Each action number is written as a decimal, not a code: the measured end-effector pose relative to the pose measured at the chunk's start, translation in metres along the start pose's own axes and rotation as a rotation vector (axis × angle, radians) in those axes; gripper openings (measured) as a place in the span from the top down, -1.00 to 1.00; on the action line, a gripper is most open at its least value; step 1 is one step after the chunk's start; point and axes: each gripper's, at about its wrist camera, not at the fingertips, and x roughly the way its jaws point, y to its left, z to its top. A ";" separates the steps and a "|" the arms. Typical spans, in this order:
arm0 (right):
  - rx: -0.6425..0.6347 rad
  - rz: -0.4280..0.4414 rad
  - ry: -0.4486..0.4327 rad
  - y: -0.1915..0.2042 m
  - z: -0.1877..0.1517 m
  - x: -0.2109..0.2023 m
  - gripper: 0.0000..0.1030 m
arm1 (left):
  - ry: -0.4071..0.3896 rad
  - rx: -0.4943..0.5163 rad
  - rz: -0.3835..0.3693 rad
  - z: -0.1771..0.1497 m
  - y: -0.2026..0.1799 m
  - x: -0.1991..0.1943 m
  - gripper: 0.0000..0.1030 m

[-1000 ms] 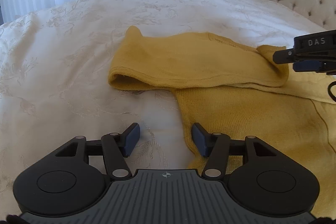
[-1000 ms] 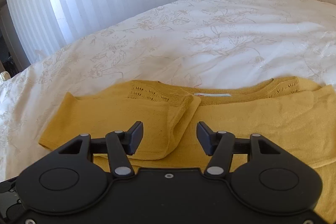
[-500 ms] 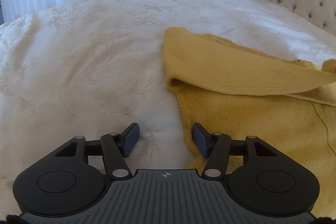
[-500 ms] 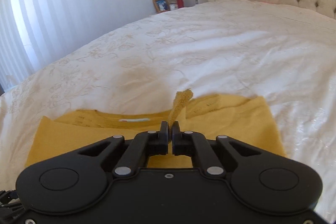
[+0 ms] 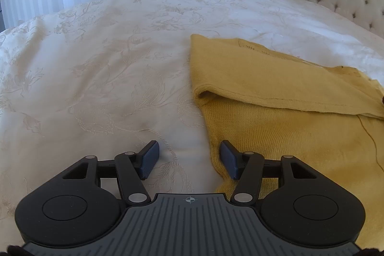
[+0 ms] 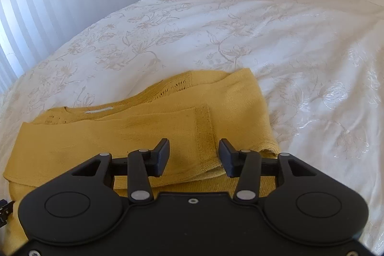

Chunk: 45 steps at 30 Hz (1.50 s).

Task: Fold small clothes

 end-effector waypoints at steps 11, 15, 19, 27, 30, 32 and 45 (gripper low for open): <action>-0.031 0.016 0.055 0.003 0.004 0.025 0.70 | 0.000 -0.001 0.000 0.000 0.000 0.000 -0.08; -0.108 0.102 0.033 0.024 0.013 0.011 0.77 | 0.000 -0.001 0.000 0.000 0.000 0.000 -0.08; -0.146 0.032 -0.055 0.026 0.042 -0.005 0.77 | -0.002 0.000 0.001 0.001 0.000 0.000 -0.08; -0.095 -0.090 0.059 -0.014 0.054 0.045 0.34 | -0.009 0.006 0.011 -0.001 -0.003 -0.001 -0.09; -0.075 -0.123 0.082 -0.023 0.043 0.053 -0.03 | -0.009 0.007 0.011 0.000 -0.003 -0.001 -0.09; -0.044 -0.122 0.052 -0.027 0.038 0.043 -0.05 | -0.009 0.008 0.012 0.000 -0.003 0.000 -0.09; -0.104 -0.110 0.099 -0.032 -0.027 -0.023 -0.21 | -0.002 0.013 0.017 0.001 -0.005 -0.001 -0.16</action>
